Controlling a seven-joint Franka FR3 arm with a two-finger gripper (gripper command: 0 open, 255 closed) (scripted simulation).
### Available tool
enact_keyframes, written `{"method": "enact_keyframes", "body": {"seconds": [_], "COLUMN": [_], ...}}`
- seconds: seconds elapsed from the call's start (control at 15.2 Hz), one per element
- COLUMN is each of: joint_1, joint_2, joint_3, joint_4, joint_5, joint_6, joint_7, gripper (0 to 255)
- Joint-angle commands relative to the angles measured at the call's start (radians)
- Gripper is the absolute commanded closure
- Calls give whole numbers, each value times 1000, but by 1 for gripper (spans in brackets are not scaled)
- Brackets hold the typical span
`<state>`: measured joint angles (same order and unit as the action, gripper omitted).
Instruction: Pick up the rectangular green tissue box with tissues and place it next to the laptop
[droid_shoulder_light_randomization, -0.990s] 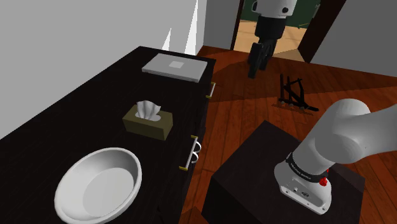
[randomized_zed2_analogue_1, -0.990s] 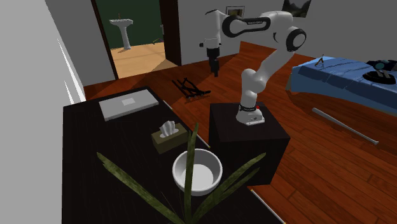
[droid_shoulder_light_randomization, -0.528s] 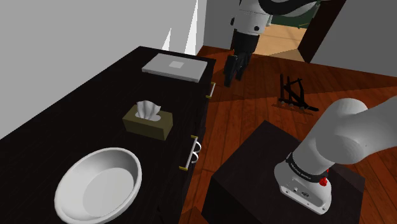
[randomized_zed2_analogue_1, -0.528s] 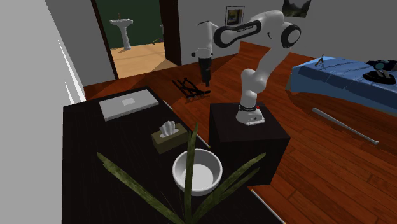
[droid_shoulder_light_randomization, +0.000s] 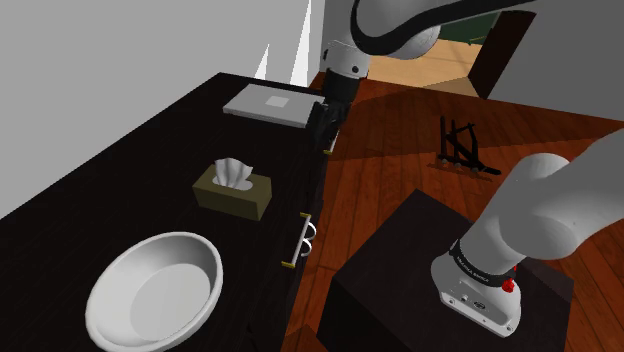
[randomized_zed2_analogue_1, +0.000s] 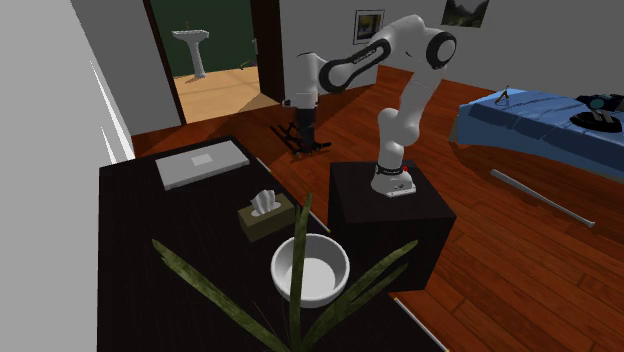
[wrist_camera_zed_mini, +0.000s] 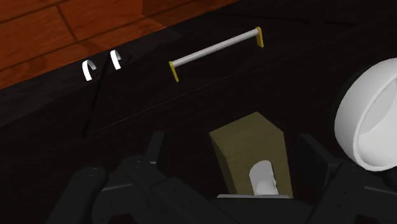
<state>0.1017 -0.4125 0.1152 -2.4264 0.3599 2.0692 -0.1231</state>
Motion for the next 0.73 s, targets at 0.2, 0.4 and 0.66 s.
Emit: {"method": "enact_keyframes", "body": {"seconds": [0.2, 0.4, 0.66], "joint_1": [38, 60, 83], "joint_2": [172, 273, 406], "joint_3": [12, 20, 35], "joint_4": [76, 135, 232], "joint_5": [91, 147, 221], "joint_6": [148, 220, 295], "joint_7": [-60, -102, -159], "gripper": [0, 0, 0]}}
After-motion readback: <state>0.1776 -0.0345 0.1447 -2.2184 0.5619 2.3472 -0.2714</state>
